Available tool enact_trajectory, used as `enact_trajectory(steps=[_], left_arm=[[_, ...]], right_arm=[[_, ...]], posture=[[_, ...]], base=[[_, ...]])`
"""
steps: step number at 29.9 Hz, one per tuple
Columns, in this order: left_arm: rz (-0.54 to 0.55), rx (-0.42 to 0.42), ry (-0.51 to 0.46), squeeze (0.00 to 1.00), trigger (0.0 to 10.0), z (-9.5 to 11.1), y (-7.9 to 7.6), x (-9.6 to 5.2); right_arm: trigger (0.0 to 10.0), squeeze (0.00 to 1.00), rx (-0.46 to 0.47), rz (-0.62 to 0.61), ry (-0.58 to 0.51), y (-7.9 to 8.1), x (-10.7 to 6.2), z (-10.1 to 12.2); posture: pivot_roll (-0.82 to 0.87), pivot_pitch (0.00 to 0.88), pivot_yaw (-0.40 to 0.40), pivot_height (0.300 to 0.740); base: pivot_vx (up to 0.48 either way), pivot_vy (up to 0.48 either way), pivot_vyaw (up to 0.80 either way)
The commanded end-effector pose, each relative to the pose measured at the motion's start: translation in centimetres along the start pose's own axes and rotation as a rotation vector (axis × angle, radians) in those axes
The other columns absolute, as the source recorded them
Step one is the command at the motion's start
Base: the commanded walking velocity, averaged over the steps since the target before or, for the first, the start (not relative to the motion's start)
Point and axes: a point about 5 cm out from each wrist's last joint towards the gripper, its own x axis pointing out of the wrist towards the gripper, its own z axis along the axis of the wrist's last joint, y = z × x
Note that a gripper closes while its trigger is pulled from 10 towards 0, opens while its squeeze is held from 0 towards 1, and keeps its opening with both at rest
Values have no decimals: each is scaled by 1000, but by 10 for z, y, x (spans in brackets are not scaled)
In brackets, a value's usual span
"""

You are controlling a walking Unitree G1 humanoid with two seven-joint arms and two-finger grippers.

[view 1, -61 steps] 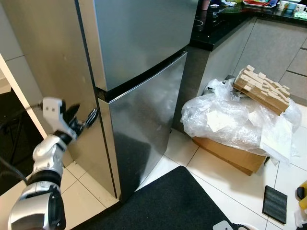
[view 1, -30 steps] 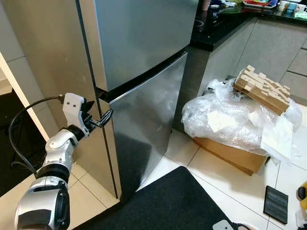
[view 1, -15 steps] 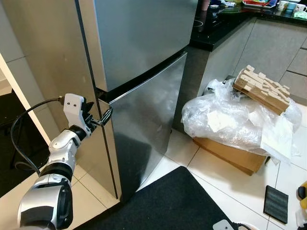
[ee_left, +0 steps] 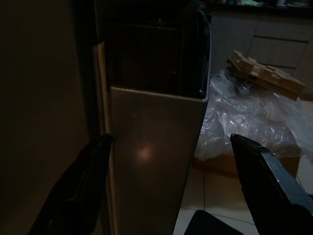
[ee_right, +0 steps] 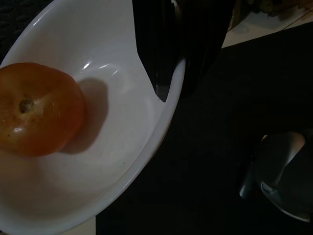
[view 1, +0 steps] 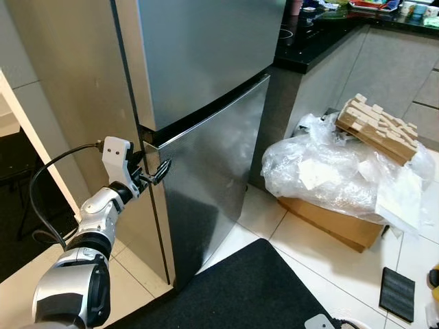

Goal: Restocking fridge

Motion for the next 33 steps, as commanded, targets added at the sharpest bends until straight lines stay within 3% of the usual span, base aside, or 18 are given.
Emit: enact_trajectory(steps=[1,23,31,33], left_arm=[[-98,10,31,0,10000,-4,-16,9],[-294,-20,31,0,10000,-10,-43,17],[-316,-22,37,0,10000,-14,-49,18],[-280,-12,32,0,10000,-13,-46,18]], right_arm=[[10000,0,15,-18,-11,-3,0,2],[10000,0,19,-19,-10,-3,0,1],[10000,0,20,-18,-9,-3,0,1],[10000,0,20,-17,-8,-3,0,0]], posture=[[31,0,8,740],[29,0,8,740],[28,0,11,740],[28,0,11,740]], base=[[0,0,0],[0,0,0],[0,0,0],[0,0,0]])
